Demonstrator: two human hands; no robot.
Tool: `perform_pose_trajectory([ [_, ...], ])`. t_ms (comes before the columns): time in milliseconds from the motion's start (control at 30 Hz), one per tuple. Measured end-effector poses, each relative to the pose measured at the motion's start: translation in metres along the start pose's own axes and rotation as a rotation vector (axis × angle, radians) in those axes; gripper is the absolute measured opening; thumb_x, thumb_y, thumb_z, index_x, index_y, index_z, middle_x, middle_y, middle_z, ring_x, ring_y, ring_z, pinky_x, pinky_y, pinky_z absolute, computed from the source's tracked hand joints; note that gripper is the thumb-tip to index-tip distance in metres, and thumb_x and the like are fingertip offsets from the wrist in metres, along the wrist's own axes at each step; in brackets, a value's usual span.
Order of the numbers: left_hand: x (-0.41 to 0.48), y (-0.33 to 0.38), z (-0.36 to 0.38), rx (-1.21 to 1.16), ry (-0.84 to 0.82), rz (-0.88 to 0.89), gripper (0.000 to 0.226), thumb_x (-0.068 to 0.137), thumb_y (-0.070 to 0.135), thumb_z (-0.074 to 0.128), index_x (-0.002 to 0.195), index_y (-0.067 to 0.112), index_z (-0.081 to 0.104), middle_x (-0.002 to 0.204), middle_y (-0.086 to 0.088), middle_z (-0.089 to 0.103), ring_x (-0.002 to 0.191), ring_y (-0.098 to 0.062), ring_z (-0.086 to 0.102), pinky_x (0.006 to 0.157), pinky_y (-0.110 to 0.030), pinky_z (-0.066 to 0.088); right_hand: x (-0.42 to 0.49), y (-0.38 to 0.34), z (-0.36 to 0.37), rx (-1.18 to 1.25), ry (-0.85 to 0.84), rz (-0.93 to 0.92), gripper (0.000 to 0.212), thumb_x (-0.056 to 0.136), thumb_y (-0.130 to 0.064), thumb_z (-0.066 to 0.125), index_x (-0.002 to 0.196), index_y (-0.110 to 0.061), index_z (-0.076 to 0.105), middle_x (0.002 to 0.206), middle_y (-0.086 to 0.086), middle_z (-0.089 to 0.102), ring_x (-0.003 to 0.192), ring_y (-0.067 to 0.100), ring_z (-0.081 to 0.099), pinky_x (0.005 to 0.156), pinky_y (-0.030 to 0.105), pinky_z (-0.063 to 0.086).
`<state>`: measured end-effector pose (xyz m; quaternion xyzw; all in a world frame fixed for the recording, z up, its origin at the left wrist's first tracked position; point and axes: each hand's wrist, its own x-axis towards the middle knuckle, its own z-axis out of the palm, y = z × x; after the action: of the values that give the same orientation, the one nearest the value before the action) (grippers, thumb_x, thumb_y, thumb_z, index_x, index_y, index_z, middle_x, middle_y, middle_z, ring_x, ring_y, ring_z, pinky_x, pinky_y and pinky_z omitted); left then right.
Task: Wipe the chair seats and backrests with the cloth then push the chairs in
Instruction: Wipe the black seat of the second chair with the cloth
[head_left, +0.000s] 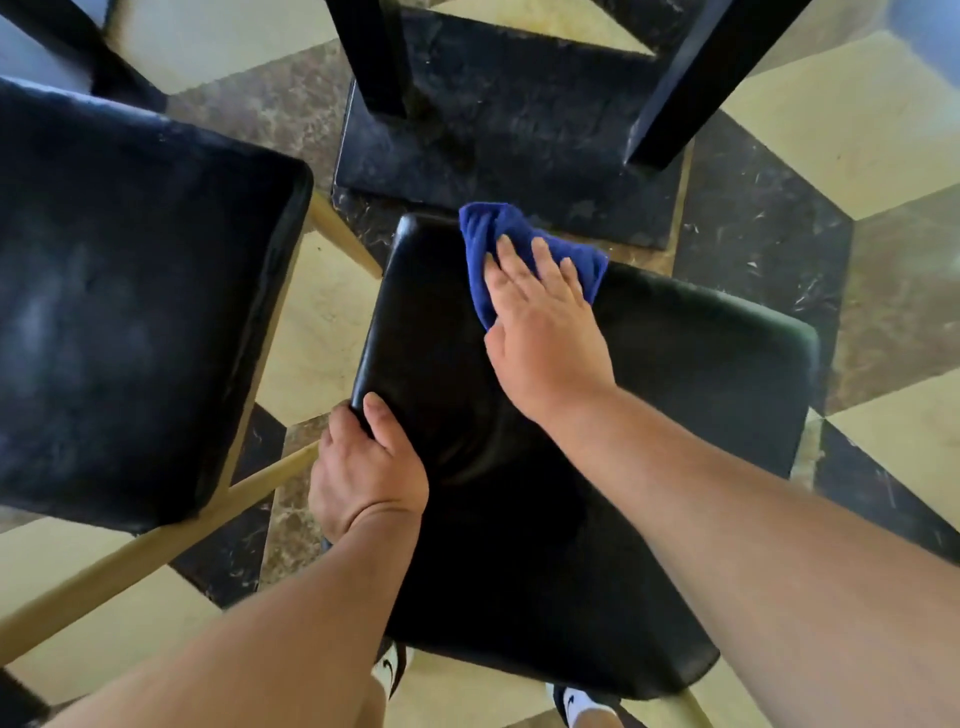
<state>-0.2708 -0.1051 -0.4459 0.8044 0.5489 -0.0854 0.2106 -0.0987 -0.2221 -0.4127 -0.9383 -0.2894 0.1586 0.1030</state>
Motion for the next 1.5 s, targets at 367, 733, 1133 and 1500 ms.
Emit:
perform_pose_trajectory([
  [367, -0.001, -0.005, 0.004, 0.03, 0.095, 0.016, 0.074, 0.101, 0.071, 0.007, 0.119, 0.018, 0.055, 0.116, -0.016, 0.068, 0.102, -0.045, 0.062, 0.077, -0.048, 0.037, -0.021, 0.057, -0.012, 0.002, 0.026, 0.119, 0.064, 0.097, -0.022, 0.044, 0.159, -0.013, 0.033, 0.167, 0.004, 0.03, 0.155, 0.031, 0.021, 0.126, 0.047, 0.015],
  [733, 0.001, -0.005, 0.005, 0.034, 0.136, 0.02, 0.08, 0.098, 0.078, 0.003, 0.121, 0.021, 0.053, 0.113, -0.02, 0.068, 0.099, -0.051, 0.062, 0.083, -0.058, 0.044, -0.1, 0.112, -0.012, -0.065, -0.027, 0.045, 0.066, 0.094, -0.032, 0.032, 0.157, -0.014, 0.038, 0.166, 0.004, 0.034, 0.152, 0.033, 0.029, 0.125, 0.051, 0.021],
  [1133, -0.002, -0.003, 0.005, 0.017, 0.152, 0.022, 0.078, 0.1, 0.075, 0.006, 0.123, 0.017, 0.053, 0.118, -0.027, 0.067, 0.1, -0.055, 0.06, 0.079, -0.056, 0.039, -0.126, 0.148, -0.021, -0.081, -0.076, 0.109, 0.064, 0.099, -0.026, 0.039, 0.161, -0.014, 0.028, 0.17, 0.003, 0.021, 0.158, 0.03, 0.012, 0.127, 0.05, 0.012],
  [1500, -0.002, -0.002, 0.007, 0.002, 0.143, 0.026, 0.082, 0.096, 0.081, 0.0, 0.115, 0.022, 0.053, 0.11, -0.019, 0.068, 0.095, -0.049, 0.062, 0.074, -0.05, 0.035, -0.094, 0.109, -0.016, 0.12, -0.016, 0.181, 0.067, 0.097, -0.034, 0.022, 0.16, -0.014, 0.03, 0.169, 0.003, 0.024, 0.156, 0.029, 0.019, 0.128, 0.045, 0.009],
])
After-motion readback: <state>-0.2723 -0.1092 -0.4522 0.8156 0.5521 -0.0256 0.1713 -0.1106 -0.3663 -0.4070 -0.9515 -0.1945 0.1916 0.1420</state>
